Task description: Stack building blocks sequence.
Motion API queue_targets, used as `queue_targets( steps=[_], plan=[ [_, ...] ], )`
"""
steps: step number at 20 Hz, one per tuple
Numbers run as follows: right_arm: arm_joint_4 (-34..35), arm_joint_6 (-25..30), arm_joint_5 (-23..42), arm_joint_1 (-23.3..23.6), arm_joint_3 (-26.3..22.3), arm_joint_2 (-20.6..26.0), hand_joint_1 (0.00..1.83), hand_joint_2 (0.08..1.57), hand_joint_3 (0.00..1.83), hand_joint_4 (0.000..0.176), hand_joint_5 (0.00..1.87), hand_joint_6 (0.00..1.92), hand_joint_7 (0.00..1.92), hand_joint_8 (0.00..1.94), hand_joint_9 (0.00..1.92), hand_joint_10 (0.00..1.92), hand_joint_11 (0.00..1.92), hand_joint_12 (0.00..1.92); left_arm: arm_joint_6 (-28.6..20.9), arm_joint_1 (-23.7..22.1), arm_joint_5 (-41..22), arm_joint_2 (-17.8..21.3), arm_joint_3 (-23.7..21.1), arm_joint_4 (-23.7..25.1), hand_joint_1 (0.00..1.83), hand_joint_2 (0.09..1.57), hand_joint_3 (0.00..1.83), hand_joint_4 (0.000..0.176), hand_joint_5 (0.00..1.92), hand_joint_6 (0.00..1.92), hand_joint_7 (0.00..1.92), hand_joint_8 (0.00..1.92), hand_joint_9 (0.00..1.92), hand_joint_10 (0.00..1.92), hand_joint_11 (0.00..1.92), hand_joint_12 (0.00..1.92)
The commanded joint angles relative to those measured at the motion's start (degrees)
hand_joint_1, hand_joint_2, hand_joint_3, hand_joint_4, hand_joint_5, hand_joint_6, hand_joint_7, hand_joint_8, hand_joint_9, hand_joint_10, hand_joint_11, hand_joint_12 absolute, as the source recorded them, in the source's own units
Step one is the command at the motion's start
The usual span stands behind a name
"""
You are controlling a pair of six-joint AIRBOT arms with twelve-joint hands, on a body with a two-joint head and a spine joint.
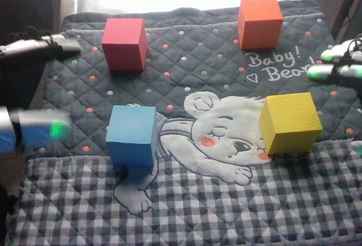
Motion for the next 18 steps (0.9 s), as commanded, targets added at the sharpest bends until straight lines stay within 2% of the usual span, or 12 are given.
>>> queue_targets(
  steps=[1,2,4,5,6,7,9,11,13,15,16,18],
  plan=[
    [1.6,0.1,6.4,0.9,0.4,0.0,0.61,1.13,0.0,0.094,0.36,0.0,0.28,0.01,0.27,0.0,0.28,0.04,-0.8,-0.8,-6.1,-0.2,0.4,-0.3,0.81,0.98,0.0,0.069,0.4,0.0,0.21,0.01,0.22,0.03,0.0,0.83],
    [1.6,0.1,6.4,1.1,0.6,0.0,0.61,1.13,0.0,0.096,0.35,0.0,0.29,0.01,0.27,0.0,0.27,0.03,-0.9,-1.4,-5.4,-0.2,0.4,0.7,0.83,0.95,0.0,0.059,0.39,0.0,0.23,0.01,0.24,0.02,0.0,0.91],
    [1.5,0.1,6.4,1.4,0.6,-0.1,0.61,1.12,0.0,0.097,0.35,0.0,0.29,0.01,0.27,0.0,0.28,0.03,-1.0,-3.4,-3.5,-0.2,0.5,3.1,0.81,0.89,0.0,0.097,0.31,0.0,0.22,0.0,0.25,0.01,0.0,0.9],
    [1.5,0.1,6.4,1.5,0.6,-0.1,0.64,1.12,0.0,0.104,0.35,0.0,0.29,0.0,0.25,0.0,0.27,0.02,-0.9,-6.3,-0.9,-0.3,0.7,6.2,0.77,0.85,0.0,0.134,0.26,0.0,0.17,0.01,0.19,0.01,0.0,0.71],
    [1.5,0.1,6.4,1.6,0.7,-0.1,0.66,1.12,0.0,0.103,0.36,0.0,0.29,0.0,0.26,0.0,0.27,0.02,-0.9,-7.6,0.3,-0.4,0.9,7.8,0.76,0.81,0.0,0.154,0.22,0.01,0.13,0.01,0.15,0.0,0.0,0.56],
    [1.5,0.1,6.4,1.7,0.7,-0.1,0.68,1.11,0.0,0.094,0.35,0.0,0.28,0.0,0.25,0.0,0.27,0.02,-0.9,-11.6,5.0,-1.3,1.6,11.9,0.78,0.74,0.0,0.172,0.18,0.0,0.1,0.0,0.13,0.0,0.0,0.52],
    [1.5,0.1,6.5,1.7,0.7,-0.1,0.72,1.11,0.0,0.093,0.33,0.0,0.29,0.0,0.26,0.0,0.27,0.01,-0.9,-13.8,7.7,-2.0,2.2,14.1,0.82,0.7,0.0,0.176,0.15,0.0,0.05,0.0,0.11,0.0,0.0,0.37],
    [1.5,0.1,6.5,1.8,0.7,-0.1,0.73,1.11,0.0,0.113,0.3,0.0,0.27,0.0,0.25,0.0,0.25,0.01,-1.0,-16.9,12.1,-3.0,2.8,18.1,0.75,0.74,0.0,0.176,0.06,0.0,0.0,0.0,0.04,0.0,0.0,0.51],
    [1.5,0.1,6.5,1.8,0.8,-0.1,0.71,1.11,0.0,0.106,0.29,0.0,0.27,0.0,0.25,0.0,0.26,0.01,-1.1,-19.7,16.4,-3.7,3.2,22.1,0.73,0.72,0.0,0.176,0.03,0.0,0.0,0.0,0.09,0.01,0.0,0.65],
    [1.5,0.1,6.5,1.8,0.8,-0.1,0.73,1.11,0.0,0.101,0.29,0.0,0.27,0.0,0.24,0.0,0.26,0.0,-1.7,-22.4,20.5,-4.9,3.8,26.0,0.76,0.71,0.0,0.176,0.06,0.01,0.05,0.01,0.11,0.01,0.0,0.59],
    [1.5,0.1,6.5,1.8,0.8,-0.1,0.74,1.12,0.0,0.092,0.3,0.0,0.29,0.0,0.25,0.0,0.26,0.0,-1.7,-23.3,22.0,-5.6,4.3,27.1,0.76,0.69,0.0,0.176,0.12,0.01,0.09,0.01,0.16,0.01,0.0,0.6],
    [1.6,0.1,6.6,1.8,0.8,-0.1,0.72,1.11,0.0,0.111,0.29,0.0,0.28,0.0,0.25,0.0,0.26,0.0,-1.7,-25.0,25.0,-7.1,5.2,29.7,0.8,0.68,0.0,0.176,0.17,0.01,0.13,0.0,0.24,0.02,0.0,0.62]
  ],
)
